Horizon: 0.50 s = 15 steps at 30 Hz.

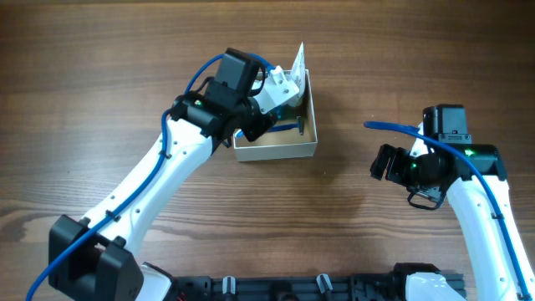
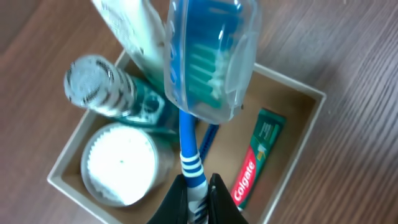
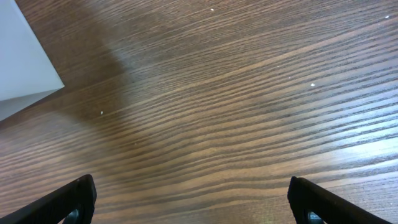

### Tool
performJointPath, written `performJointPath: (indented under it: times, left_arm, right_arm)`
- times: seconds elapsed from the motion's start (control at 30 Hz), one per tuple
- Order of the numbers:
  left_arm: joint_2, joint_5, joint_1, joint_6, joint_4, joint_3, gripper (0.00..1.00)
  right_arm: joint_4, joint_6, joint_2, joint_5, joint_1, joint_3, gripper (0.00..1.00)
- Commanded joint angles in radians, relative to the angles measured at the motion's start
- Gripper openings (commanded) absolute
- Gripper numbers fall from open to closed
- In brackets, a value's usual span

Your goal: Pack container

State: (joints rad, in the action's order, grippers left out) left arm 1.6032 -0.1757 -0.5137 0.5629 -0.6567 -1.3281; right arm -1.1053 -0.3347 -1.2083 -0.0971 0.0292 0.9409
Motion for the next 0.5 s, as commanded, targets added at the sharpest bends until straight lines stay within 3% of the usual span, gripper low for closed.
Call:
performJointPath:
  times: [0.0, 0.1, 0.2, 0.27, 0.33, 0.47]
  left_arm:
    - [0.002, 0.009, -0.015, 0.04, 0.026, -0.002, 0.04]
    - [0.003, 0.009, -0.015, 0.039, 0.024, -0.001, 0.07]
    - [0.006, 0.009, -0.015, 0.034, 0.008, 0.0, 0.28]
    - [0.013, 0.009, -0.014, 0.032, -0.005, 0.0, 0.37]
    - [0.021, 0.009, -0.015, 0.032, -0.023, 0.0, 0.59]
    - [0.02, 0.01, -0.014, 0.031, -0.055, 0.0, 0.69]
  right_arm:
    - [0.002, 0.019, -0.004, -0.009, -0.003, -0.003, 1.0]
    - [0.002, 0.019, -0.004, -0.009, -0.003, -0.003, 1.0]
    - [0.002, 0.018, -0.004, -0.009, -0.003, -0.003, 1.0]
    - [0.002, 0.018, -0.004, -0.009, -0.003, -0.003, 1.0]
    - [0.002, 0.018, -0.004, -0.009, -0.003, -0.003, 1.0]
    - [0.002, 0.018, -0.004, -0.009, -0.003, -0.003, 1.0]
